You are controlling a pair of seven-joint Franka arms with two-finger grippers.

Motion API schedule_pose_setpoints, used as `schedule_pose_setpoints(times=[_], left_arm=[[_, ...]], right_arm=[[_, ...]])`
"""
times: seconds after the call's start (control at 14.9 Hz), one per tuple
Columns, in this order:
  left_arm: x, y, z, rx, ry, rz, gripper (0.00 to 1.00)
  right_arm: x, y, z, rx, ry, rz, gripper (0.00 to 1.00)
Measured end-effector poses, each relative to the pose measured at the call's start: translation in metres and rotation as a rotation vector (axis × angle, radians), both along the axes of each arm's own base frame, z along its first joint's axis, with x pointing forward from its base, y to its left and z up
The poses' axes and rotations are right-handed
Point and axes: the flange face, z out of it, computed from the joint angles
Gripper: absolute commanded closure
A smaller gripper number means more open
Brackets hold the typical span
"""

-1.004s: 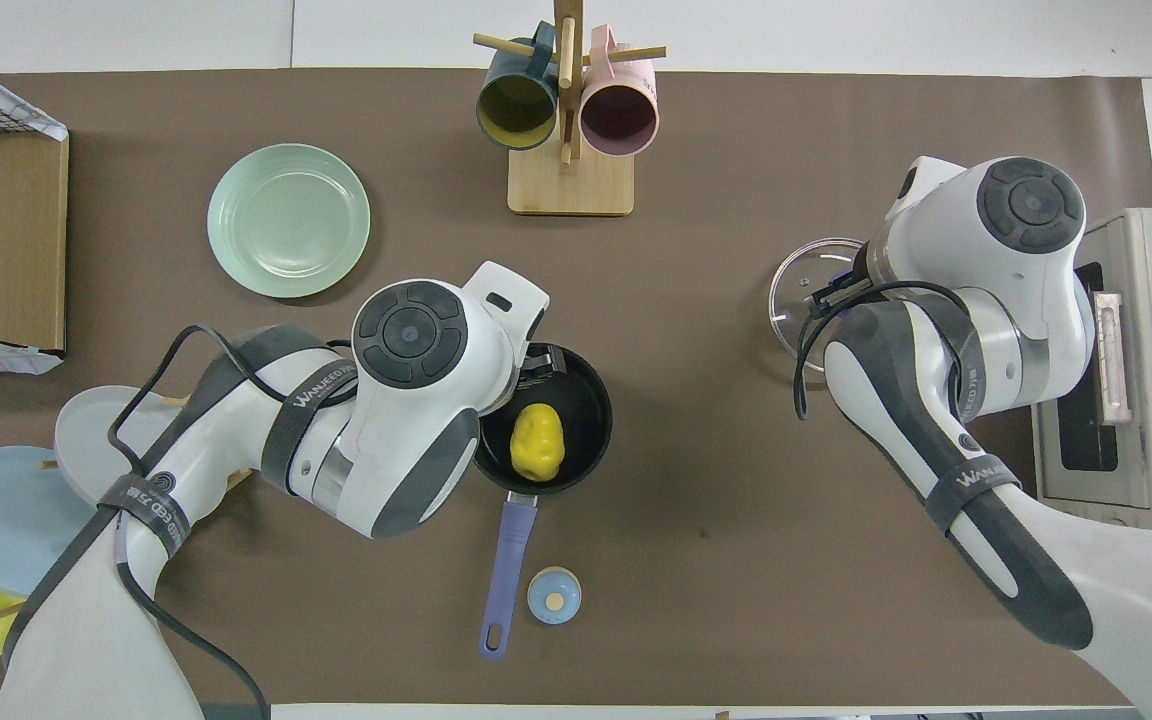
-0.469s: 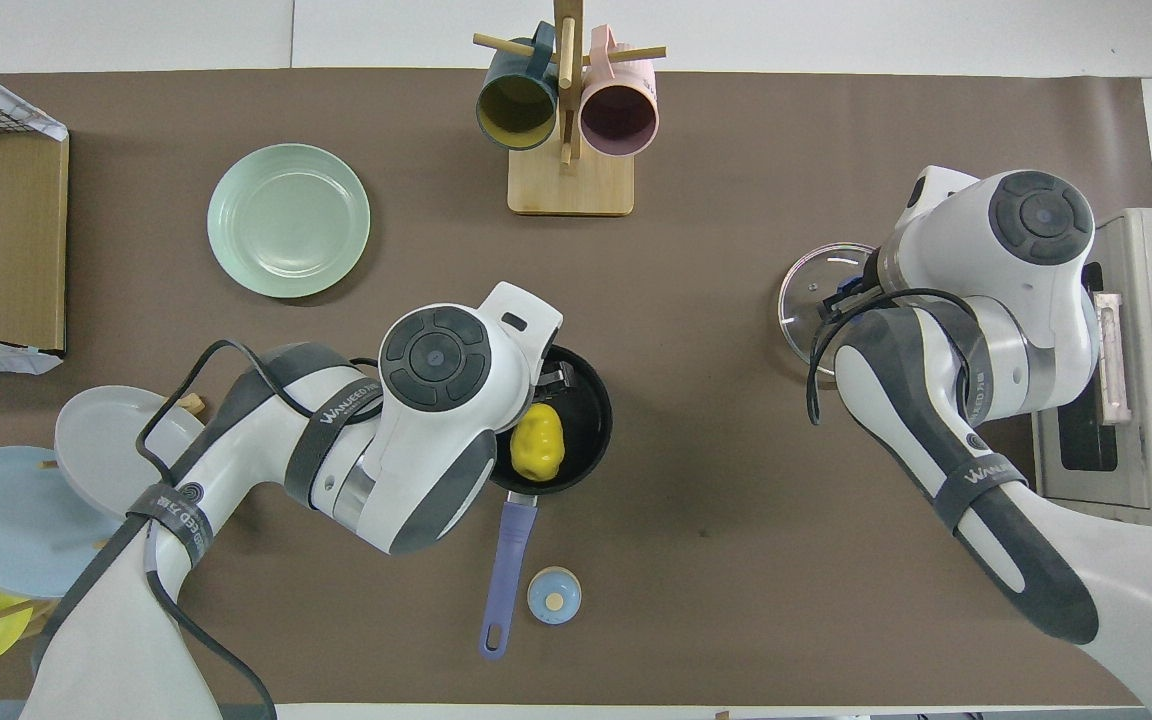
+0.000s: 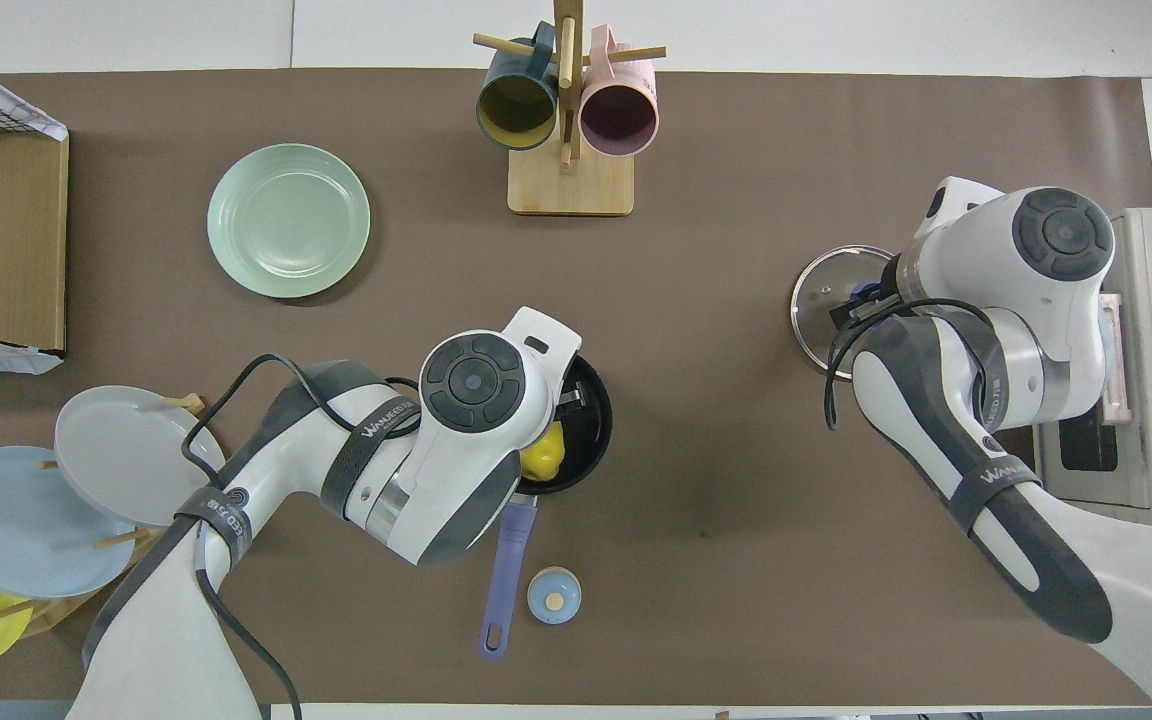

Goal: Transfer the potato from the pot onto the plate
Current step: 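Carry the lid toward the toaster while the left gripper grasps the potato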

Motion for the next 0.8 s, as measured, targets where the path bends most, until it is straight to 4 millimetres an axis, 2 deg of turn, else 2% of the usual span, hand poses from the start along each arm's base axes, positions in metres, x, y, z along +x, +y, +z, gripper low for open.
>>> schedule_pose_setpoints(times=[0.13, 0.2, 0.33, 0.6, 0.67, 0.8], left_arm=[[-0.003, -0.004, -0.004, 0.004, 0.004, 0.002, 0.0], [-0.004, -0.006, -0.006, 0.003, 0.004, 0.001, 0.0], [-0.005, -0.009, -0.012, 0.003, 0.003, -0.002, 0.0], [-0.009, -0.013, -0.015, 0.005, 0.006, -0.01, 0.0], [-0.009, -0.013, -0.015, 0.005, 0.006, -0.01, 0.02], [-0.009, -0.013, -0.016, 0.005, 0.006, -0.011, 0.2]], right_arm=[[-0.002, 0.001, 0.016, 0.001, -0.004, -0.008, 0.0], [-0.004, 0.002, 0.031, 0.002, -0.001, -0.023, 0.0], [-0.011, 0.008, 0.071, 0.002, 0.017, -0.078, 0.0], [-0.031, 0.035, 0.16, -0.004, 0.046, -0.143, 0.0], [-0.037, 0.04, 0.181, -0.002, 0.049, -0.146, 0.0], [-0.053, 0.044, 0.218, 0.024, 0.056, -0.154, 0.0]])
